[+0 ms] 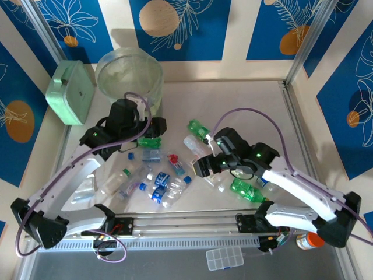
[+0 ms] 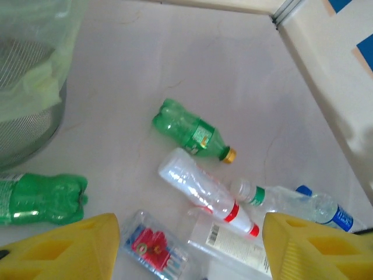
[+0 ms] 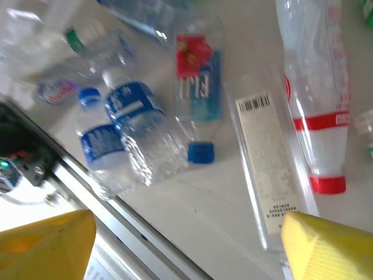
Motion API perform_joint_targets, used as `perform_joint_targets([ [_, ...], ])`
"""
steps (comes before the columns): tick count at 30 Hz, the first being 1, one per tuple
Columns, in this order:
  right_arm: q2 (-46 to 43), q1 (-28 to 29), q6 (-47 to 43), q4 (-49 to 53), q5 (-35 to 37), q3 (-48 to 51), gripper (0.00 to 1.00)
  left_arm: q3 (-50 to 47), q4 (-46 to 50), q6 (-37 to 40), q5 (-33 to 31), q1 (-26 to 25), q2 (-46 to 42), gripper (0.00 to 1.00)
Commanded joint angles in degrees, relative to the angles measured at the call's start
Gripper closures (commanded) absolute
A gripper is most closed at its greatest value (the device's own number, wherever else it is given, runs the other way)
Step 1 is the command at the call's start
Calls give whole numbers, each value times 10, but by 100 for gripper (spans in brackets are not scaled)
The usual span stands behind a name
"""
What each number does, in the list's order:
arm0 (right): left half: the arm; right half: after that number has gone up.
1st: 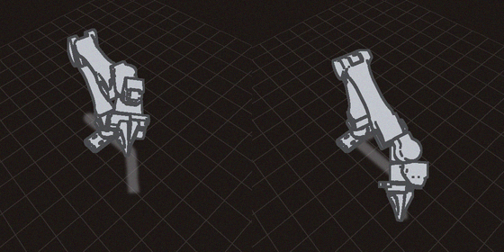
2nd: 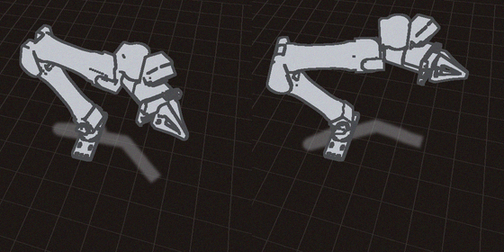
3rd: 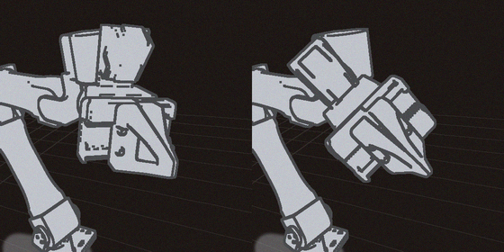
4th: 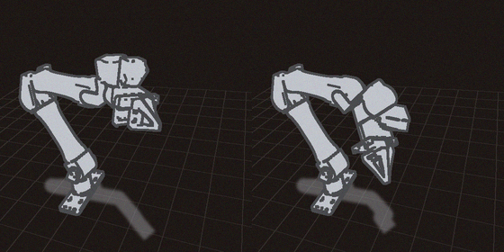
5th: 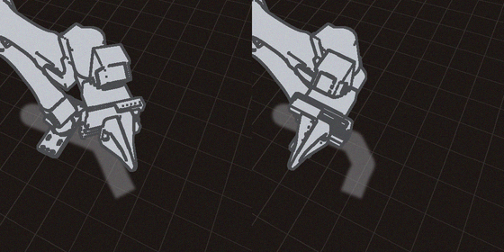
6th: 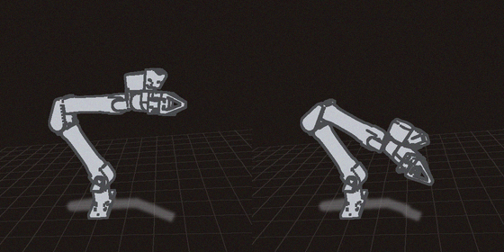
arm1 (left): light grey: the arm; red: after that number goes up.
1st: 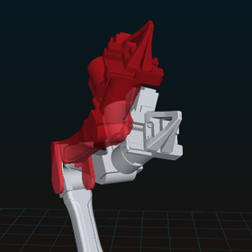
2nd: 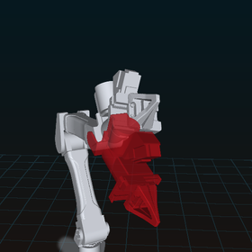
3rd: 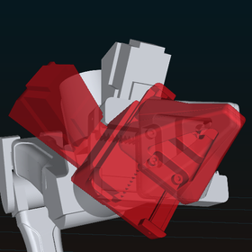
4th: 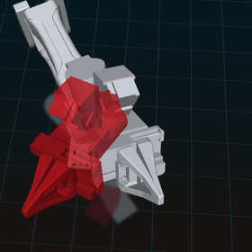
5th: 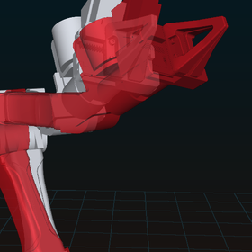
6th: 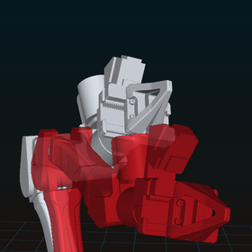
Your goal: Put the plastic bottles in the bin
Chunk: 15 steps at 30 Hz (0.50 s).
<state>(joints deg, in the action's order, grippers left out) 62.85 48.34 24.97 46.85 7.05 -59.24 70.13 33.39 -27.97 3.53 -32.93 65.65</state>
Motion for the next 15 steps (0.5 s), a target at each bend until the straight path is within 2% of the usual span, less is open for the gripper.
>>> perform_joint_targets([
  [1, 49, 9, 10, 61, 52, -22, 16, -29, -24, 25, -37, -2, -76, 34],
  [4, 107, 11, 9, 101, 94, -41, 14, -76, -66, 30, -42, -3, -130, 34],
  [7, 160, 17, -6, 137, 132, -62, 11, -89, -64, 52, -53, -3, -150, 34],
  [11, 222, 14, -28, 150, 124, -72, 10, -106, -62, 81, -75, -3, -159, 34],
  [15, 280, 22, -43, 153, 95, -85, 10, -148, -94, 76, -77, -2, -170, 35],
])
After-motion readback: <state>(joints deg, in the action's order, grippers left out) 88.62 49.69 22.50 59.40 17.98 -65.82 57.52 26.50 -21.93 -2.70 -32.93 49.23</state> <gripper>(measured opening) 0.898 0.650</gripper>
